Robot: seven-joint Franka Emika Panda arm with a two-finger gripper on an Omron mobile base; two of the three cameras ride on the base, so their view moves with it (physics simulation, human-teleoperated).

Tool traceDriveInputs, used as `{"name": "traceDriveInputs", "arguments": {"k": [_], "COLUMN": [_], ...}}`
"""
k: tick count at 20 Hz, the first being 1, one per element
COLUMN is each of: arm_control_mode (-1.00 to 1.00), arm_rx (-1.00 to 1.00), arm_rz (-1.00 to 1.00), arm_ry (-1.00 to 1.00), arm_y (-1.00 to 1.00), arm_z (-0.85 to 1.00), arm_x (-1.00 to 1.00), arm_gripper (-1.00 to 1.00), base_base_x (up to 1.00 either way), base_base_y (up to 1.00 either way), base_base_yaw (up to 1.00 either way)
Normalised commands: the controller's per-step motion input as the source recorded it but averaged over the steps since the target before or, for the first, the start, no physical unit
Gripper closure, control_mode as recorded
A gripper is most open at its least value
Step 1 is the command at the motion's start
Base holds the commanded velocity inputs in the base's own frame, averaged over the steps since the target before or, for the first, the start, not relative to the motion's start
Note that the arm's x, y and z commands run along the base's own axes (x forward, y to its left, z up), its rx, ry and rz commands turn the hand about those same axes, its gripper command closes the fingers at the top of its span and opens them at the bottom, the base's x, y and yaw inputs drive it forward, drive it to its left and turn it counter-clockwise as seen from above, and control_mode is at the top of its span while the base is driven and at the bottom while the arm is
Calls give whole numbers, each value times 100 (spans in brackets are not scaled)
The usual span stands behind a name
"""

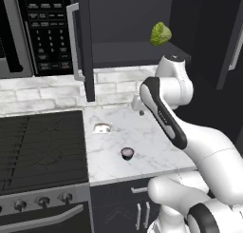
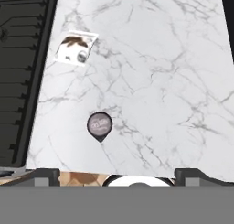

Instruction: Pick the yogurt and cereal from the counter and place them in the cabinets closest to them.

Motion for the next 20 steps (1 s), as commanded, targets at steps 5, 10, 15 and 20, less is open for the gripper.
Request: {"name": "traceDriveInputs", "arguments": {"k": [5, 10, 15, 20], "arm_control_mode": [-100, -100, -100, -100], "arm_rx": [0, 0, 0, 0], "arm_rz": [0, 0, 0, 0], "arm_ry": [0, 0, 0, 0], "arm_y": [16, 15, 11, 10], "arm_z": [-40, -45, -37, -31], "arm_x": [1, 7, 19, 22], "arm_gripper": [-100, -100, -100, -100], "base_base_x": [0, 0, 0, 0], "base_base_y": [0, 0, 0, 0], "base_base_yaw": [0, 0, 0, 0]}}
